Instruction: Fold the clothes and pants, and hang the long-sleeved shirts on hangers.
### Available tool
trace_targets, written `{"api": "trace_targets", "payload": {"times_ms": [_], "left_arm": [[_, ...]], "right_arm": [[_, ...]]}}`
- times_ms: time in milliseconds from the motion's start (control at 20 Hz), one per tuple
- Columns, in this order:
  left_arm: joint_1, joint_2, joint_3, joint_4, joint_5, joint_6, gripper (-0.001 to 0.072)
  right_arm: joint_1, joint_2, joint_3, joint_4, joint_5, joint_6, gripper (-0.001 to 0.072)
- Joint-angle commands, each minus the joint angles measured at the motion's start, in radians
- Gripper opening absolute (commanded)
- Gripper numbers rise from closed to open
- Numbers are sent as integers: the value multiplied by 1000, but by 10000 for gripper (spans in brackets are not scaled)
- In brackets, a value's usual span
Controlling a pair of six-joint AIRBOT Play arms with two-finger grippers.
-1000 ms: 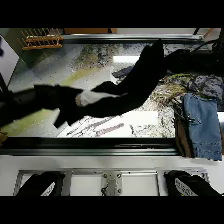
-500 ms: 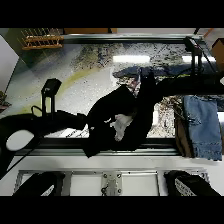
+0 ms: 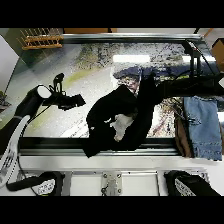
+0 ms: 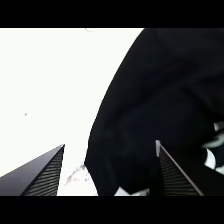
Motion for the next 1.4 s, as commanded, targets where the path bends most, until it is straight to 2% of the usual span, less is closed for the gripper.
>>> {"api": "trace_targets", "payload": {"times_ms": [0, 200, 500, 600, 650, 750, 900, 1100, 1350], "left_arm": [[30, -263, 126, -170, -64, 115, 616], [-50, -396, 280, -169, -143, 127, 616], [-148, -472, 410, -141, -142, 73, 597], [-148, -470, 431, -142, -139, 61, 89], [-141, -470, 447, -142, -149, 48, 7], [-99, -430, 503, -142, -190, -8, 5], [-12, -226, 641, -142, -200, -7, 6], [67, 97, 857, -141, -232, 6, 6], [112, 419, 938, -103, -261, 23, 7]], "right_arm": [[1, 1, 0, 1, 0, 1, 13], [1, 0, 0, 0, 0, 1, 13], [1, 1, 0, 0, 0, 0, 13], [1, 1, 0, 0, -11, -1, 13], [0, 1, 0, 0, -24, -1, 13], [-13, 2, 27, -19, -58, -8, 13], [-82, 2, 170, -98, -60, -7, 13], [-162, 16, 357, -104, -61, -7, 12], [-161, 106, 389, -105, -64, -7, 13]]}}
